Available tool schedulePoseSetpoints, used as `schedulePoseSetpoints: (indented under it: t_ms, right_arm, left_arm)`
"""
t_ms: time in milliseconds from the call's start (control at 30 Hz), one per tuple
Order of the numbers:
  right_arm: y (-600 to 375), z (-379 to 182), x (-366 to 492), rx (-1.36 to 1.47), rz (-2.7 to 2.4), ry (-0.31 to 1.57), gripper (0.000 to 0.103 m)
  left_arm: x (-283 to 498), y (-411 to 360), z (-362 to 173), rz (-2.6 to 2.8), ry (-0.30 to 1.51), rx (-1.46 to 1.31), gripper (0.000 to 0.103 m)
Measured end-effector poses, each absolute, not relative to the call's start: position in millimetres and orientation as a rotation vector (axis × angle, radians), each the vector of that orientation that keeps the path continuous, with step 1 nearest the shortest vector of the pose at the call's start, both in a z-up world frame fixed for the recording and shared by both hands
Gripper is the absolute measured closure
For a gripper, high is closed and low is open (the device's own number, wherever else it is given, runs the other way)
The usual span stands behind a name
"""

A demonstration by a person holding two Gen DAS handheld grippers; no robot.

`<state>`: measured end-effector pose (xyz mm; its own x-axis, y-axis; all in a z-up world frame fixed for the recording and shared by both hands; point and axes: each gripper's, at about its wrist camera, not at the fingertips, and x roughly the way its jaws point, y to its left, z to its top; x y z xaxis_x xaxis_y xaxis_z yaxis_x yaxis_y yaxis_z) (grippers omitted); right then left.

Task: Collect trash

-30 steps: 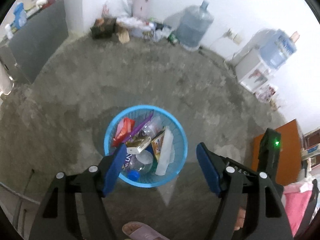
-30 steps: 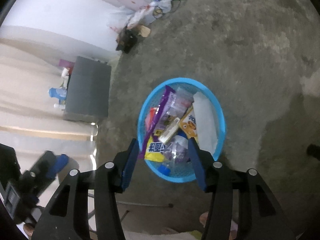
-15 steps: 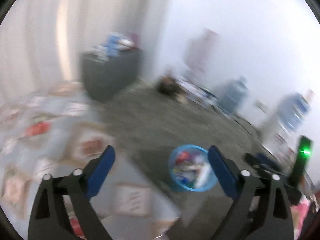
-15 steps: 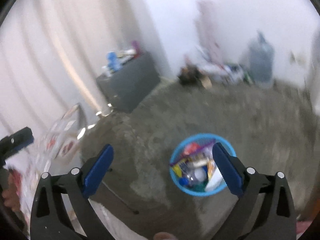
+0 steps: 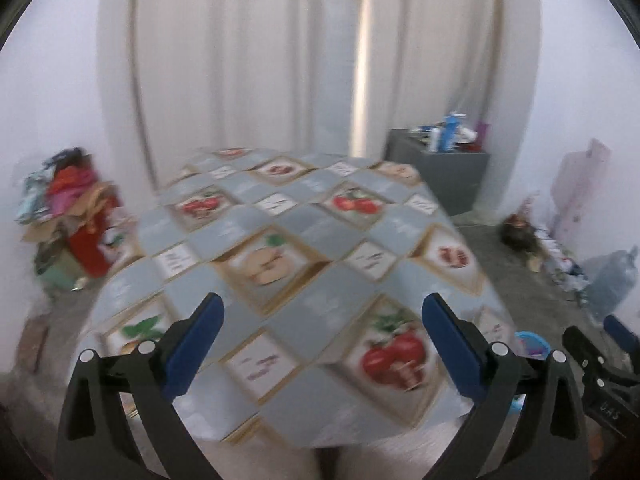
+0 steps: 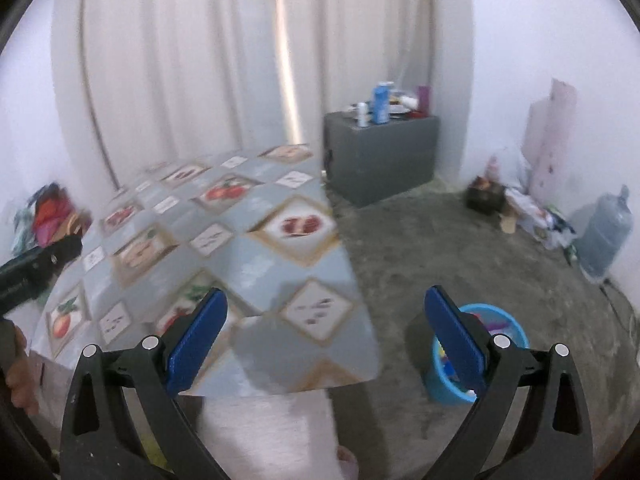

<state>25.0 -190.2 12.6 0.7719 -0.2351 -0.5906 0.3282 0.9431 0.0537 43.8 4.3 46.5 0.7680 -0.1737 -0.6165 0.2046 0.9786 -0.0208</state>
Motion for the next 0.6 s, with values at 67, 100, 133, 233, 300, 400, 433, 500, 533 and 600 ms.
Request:
schedulePoseSetpoints:
  t_ms: [67, 100, 133, 233, 300, 400, 433, 500, 533, 600]
  right_arm:
    - [-175.6, 16.4, 27.9, 0.109, -0.305, 0.612, 0.008]
    - [-167.1, 18.4, 27.9, 0.071, -0.314, 0.605, 0.008]
    - [-159.0, 20.3, 26.5, 0.034, -0.32, 0.595, 0.008]
    - [-149.7, 21.5, 27.4, -0.03, -0.334, 0.607, 0.008]
    - [-147.8, 17.5, 27.7, -0.025, -0.329, 0.638, 0.008]
    - [-149.4, 3.1, 29.8, 0.032, -0.322, 0.708, 0.008]
    - [-152.3, -2.2, 29.9, 0.056, -0.324, 0.736, 0.008]
    - [-154.2, -11.9, 28.7, 0.078, -0.343, 0.772, 0.008]
    - [-155.5, -15.5, 28.6, 0.086, -0.353, 0.786, 0.008]
    - [-159.3, -20.6, 25.8, 0.099, -0.374, 0.803, 0.008]
  left_arm:
    - [37.9, 12.4, 44.5, -0.188, 0.655, 0.052, 0.006]
    - [35.3, 16.1, 42.8, -0.173, 0.658, 0.063, 0.006]
    - [34.3, 18.9, 40.8, -0.154, 0.664, 0.081, 0.006]
    - [37.7, 22.2, 36.6, -0.114, 0.69, 0.113, 0.006]
    - [38.2, 23.5, 32.5, -0.12, 0.713, 0.106, 0.006]
    - [39.0, 24.0, 21.7, -0.13, 0.769, 0.093, 0.006]
    - [39.5, 22.3, 18.5, -0.134, 0.787, 0.096, 0.006]
    - [38.3, 19.9, 11.5, -0.14, 0.822, 0.108, 0.006]
    - [37.8, 17.9, 8.8, -0.143, 0.836, 0.116, 0.006]
    - [35.9, 14.6, 3.9, -0.148, 0.857, 0.135, 0.006]
